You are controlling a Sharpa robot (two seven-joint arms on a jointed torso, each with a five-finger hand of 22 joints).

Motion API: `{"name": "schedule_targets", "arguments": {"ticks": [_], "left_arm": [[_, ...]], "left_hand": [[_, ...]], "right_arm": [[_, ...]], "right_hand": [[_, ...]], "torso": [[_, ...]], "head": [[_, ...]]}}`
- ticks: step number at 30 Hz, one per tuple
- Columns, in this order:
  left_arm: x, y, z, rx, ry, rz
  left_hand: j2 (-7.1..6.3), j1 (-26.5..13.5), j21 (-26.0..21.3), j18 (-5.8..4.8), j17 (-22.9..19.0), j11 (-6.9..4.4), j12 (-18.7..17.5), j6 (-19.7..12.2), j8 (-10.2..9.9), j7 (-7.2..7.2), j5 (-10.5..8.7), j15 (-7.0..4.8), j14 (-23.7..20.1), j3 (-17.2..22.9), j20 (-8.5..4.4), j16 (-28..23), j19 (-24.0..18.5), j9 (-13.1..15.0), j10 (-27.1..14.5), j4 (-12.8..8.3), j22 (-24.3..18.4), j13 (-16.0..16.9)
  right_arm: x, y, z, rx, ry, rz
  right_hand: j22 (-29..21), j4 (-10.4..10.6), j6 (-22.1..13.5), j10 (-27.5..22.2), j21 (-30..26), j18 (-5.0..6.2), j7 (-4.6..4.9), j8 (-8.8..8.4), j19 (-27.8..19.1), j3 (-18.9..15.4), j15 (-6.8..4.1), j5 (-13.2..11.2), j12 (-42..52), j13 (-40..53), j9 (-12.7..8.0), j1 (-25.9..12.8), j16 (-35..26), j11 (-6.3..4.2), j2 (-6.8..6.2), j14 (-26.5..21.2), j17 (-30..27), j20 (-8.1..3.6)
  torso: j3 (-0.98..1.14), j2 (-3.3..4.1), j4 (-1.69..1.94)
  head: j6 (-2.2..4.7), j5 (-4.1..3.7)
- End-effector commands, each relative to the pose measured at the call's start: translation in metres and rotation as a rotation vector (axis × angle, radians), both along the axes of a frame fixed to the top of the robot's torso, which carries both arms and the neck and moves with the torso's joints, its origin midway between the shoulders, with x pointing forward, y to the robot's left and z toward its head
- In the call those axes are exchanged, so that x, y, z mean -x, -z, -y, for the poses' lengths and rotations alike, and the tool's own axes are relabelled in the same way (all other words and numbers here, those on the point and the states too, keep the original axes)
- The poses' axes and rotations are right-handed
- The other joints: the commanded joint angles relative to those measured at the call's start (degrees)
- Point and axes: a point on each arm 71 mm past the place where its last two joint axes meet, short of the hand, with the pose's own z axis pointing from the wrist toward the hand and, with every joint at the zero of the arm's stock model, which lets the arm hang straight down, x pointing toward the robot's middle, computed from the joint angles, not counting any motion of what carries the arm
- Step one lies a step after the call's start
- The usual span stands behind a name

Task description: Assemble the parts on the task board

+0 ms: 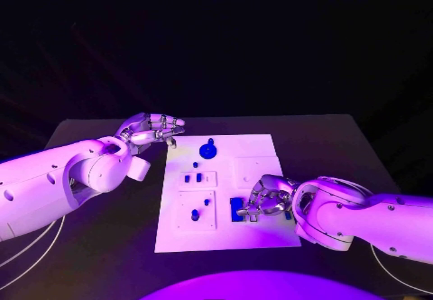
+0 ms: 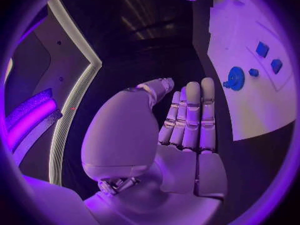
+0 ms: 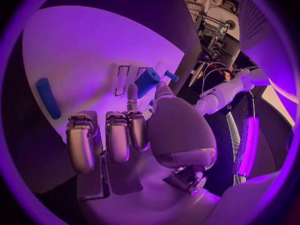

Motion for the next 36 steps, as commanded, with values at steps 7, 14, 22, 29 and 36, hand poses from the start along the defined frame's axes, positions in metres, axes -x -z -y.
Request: {"name": "schedule_targets", "arguments": {"ticks": [7, 14, 22, 29, 36], "left_arm": [[0.0004, -0.0006, 0.0017, 0.011, 0.011, 0.000], [0.0005, -0.0006, 0.0017, 0.011, 0.012, -0.001], [0.0005, -0.0006, 0.0017, 0.011, 0.012, -0.001], [0.0003, -0.0004, 0.0002, 0.010, 0.009, -0.003], [0.0003, -0.0002, -0.0002, 0.009, 0.009, -0.004]], "left_hand": [[0.21, -0.39, -0.25, 0.84, -0.09, 0.04, 0.25, -0.49, 0.34, 0.68, 0.07, 0.06, -0.13, -0.19, 0.43, -0.34, 0.05, -0.09, -0.38, 0.09, -0.08, -0.09], [0.26, -0.42, -0.33, 0.84, -0.12, 0.06, 0.30, -0.56, 0.36, 0.70, 0.08, 0.08, -0.19, -0.18, 0.45, -0.35, 0.03, -0.11, -0.47, 0.13, -0.13, -0.13], [0.26, -0.42, -0.33, 0.84, -0.12, 0.06, 0.30, -0.56, 0.36, 0.70, 0.08, 0.08, -0.19, -0.18, 0.45, -0.35, 0.03, -0.11, -0.47, 0.13, -0.13, -0.13], [0.29, -0.46, -0.37, 0.84, -0.14, 0.07, 0.35, -0.58, 0.38, 0.71, 0.08, 0.09, -0.21, -0.19, 0.47, -0.35, 0.02, -0.11, -0.50, 0.17, -0.16, -0.15], [0.29, -0.46, -0.37, 0.84, -0.14, 0.07, 0.35, -0.58, 0.38, 0.71, 0.08, 0.09, -0.21, -0.19, 0.47, -0.35, 0.02, -0.11, -0.50, 0.17, -0.16, -0.15]], "right_arm": [[0.0006, 0.0026, -0.0007, 0.012, -0.040, -0.018], [-0.0038, 0.0068, -0.0028, 0.023, -0.043, -0.015], [-0.0051, 0.0099, -0.0031, 0.047, -0.058, -0.012], [-0.0063, 0.0080, 0.0027, 0.037, -0.039, 0.021], [-0.0056, 0.0073, 0.0054, 0.037, -0.037, 0.025]], "right_hand": [[15.08, -0.12, -0.33, 3.89, 0.25, -0.81, -0.19, 0.31, 5.99, -0.21, -0.33, 0.40, 0.34, 12.06, 0.11, 1.54, 0.36, -0.26, -0.03, 5.52, 12.85, -0.59], [15.08, 0.12, 0.23, 4.06, 0.25, -0.81, -0.36, 0.49, 5.99, -0.40, -0.44, 1.96, 0.69, 12.30, 0.22, 1.44, 0.36, -0.40, 1.45, 5.52, 12.86, -0.67], [15.08, -0.33, 0.17, 4.04, 0.25, -0.81, -0.43, 0.14, 5.99, -0.17, -0.55, 0.63, 0.65, 12.32, 0.08, 5.52, 0.32, -0.48, 1.26, 5.50, 12.78, -0.79], [15.08, 0.05, 0.02, 4.02, 0.25, -0.81, -0.16, -0.70, 5.99, 1.64, -0.36, 1.07, 0.66, 12.39, -0.42, 7.56, 0.18, -0.26, -0.07, 5.43, 12.46, -0.67], [15.08, 0.05, 0.02, 4.01, 0.25, -0.81, -0.15, -0.73, 5.99, 1.66, -0.36, 1.17, 0.62, 12.37, -0.44, 7.56, 0.17, -0.25, -0.14, 5.43, 12.45, -0.67]], "torso": [[-0.01, 0.06, 0.11], [0.02, 0.11, 0.20], [-0.06, 0.00, 0.05], [-0.01, 0.01, 0.02], [0.00, 0.05, 0.06]], "head": [[-0.08, -0.14], [-0.16, -0.12], [-0.37, -0.05], [-0.10, -0.25], [-0.23, -0.15]]}}
